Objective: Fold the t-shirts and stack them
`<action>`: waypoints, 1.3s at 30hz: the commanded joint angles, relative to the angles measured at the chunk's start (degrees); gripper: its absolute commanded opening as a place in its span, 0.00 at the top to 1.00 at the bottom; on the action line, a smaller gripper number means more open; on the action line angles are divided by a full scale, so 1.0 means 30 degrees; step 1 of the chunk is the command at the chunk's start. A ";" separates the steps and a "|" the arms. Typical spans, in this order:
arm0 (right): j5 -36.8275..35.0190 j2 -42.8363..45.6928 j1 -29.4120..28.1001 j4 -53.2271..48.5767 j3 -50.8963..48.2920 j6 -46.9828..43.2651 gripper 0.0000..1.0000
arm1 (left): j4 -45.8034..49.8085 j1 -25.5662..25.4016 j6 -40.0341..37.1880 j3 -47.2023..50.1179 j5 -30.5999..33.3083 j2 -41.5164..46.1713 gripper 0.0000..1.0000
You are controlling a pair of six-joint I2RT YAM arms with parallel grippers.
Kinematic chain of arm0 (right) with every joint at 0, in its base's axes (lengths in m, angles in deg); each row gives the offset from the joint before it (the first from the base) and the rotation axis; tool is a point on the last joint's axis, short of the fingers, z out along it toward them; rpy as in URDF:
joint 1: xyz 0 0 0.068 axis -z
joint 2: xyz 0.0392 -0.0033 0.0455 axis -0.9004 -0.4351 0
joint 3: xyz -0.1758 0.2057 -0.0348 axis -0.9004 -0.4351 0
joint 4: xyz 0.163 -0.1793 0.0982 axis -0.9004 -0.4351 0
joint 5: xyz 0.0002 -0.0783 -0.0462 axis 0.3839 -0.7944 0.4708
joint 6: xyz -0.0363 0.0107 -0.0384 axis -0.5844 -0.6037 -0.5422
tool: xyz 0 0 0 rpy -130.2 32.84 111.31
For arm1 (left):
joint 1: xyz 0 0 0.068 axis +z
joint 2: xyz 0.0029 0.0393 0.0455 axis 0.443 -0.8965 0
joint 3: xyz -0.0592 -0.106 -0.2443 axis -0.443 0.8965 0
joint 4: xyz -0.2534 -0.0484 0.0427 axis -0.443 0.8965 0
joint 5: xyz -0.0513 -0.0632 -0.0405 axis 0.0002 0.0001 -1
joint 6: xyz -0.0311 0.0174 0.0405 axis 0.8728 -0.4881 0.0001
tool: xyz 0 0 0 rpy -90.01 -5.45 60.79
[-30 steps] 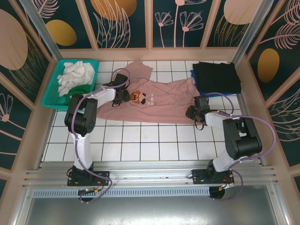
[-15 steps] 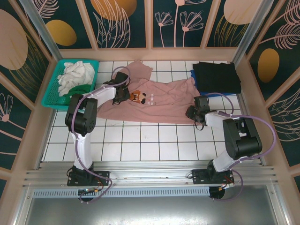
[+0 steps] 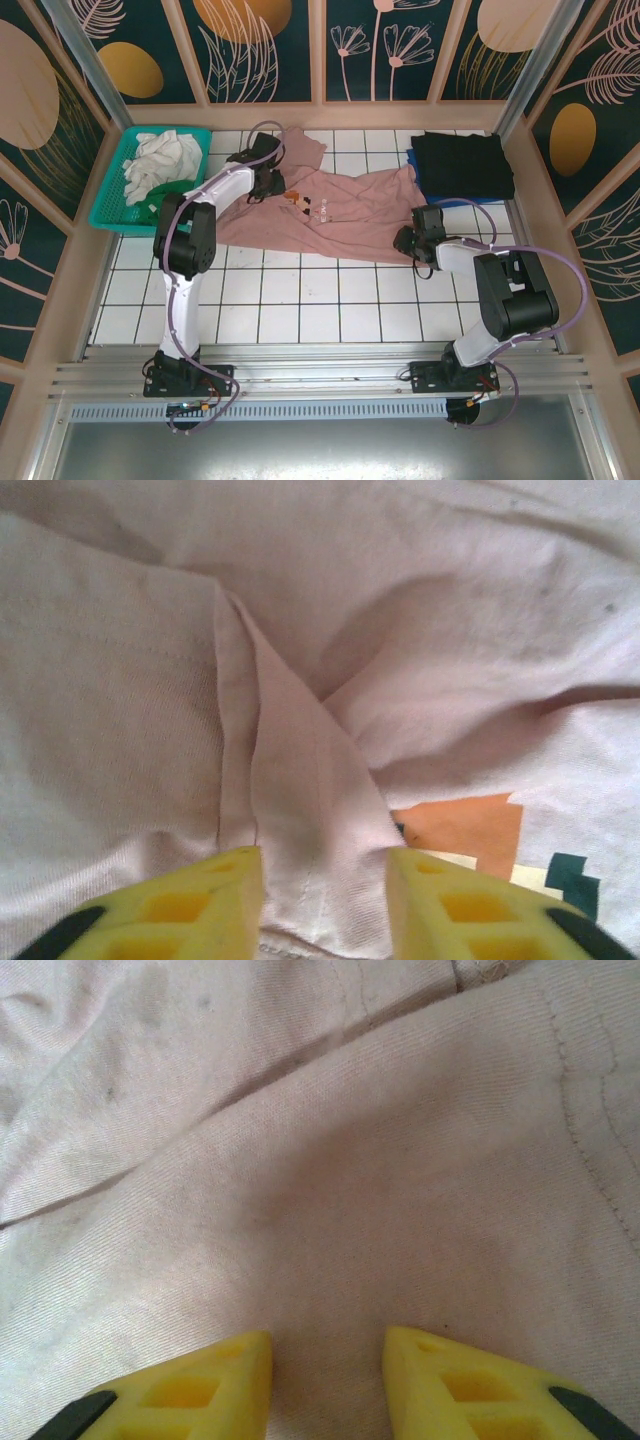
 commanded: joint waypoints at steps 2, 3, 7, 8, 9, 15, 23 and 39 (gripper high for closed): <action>-0.0341 0.0104 -0.0554 -0.1775 -0.0540 0.0443 0.64 | 0.0727 0.0218 -0.0131 0.0430 0.0879 0.0689 0.37; -0.0640 0.0314 -0.0800 -0.1957 -0.0309 0.0436 0.64 | 0.0374 0.0408 0.0045 0.1287 0.1082 0.1307 0.34; -0.0881 0.0582 -0.1441 -0.2005 0.0365 0.0313 0.64 | -0.2279 0.1361 0.0992 0.6641 0.1248 0.4664 0.26; -0.0769 0.0443 -0.1485 -0.1763 0.0576 0.0177 0.64 | -0.3091 0.1559 0.1185 0.8159 0.1326 0.5501 0.26; -0.0763 0.0212 -0.1486 -0.1665 0.0786 0.0116 0.64 | -0.3737 0.1779 0.1330 0.9565 0.1356 0.6138 0.27; -0.1333 -0.1193 -0.0879 -0.2376 0.1266 0.0520 0.65 | -0.4422 0.2624 0.1807 1.3729 0.1719 0.7466 0.65; -0.1383 0.1041 0.0533 -0.2395 -0.1866 0.1344 0.65 | -0.3911 0.2910 0.2564 1.6156 0.2844 0.9507 1.00; -0.1052 0.2904 0.2133 -0.2686 -0.2790 0.1740 0.65 | -0.5355 0.2884 0.6706 2.2858 0.2802 1.7422 0.70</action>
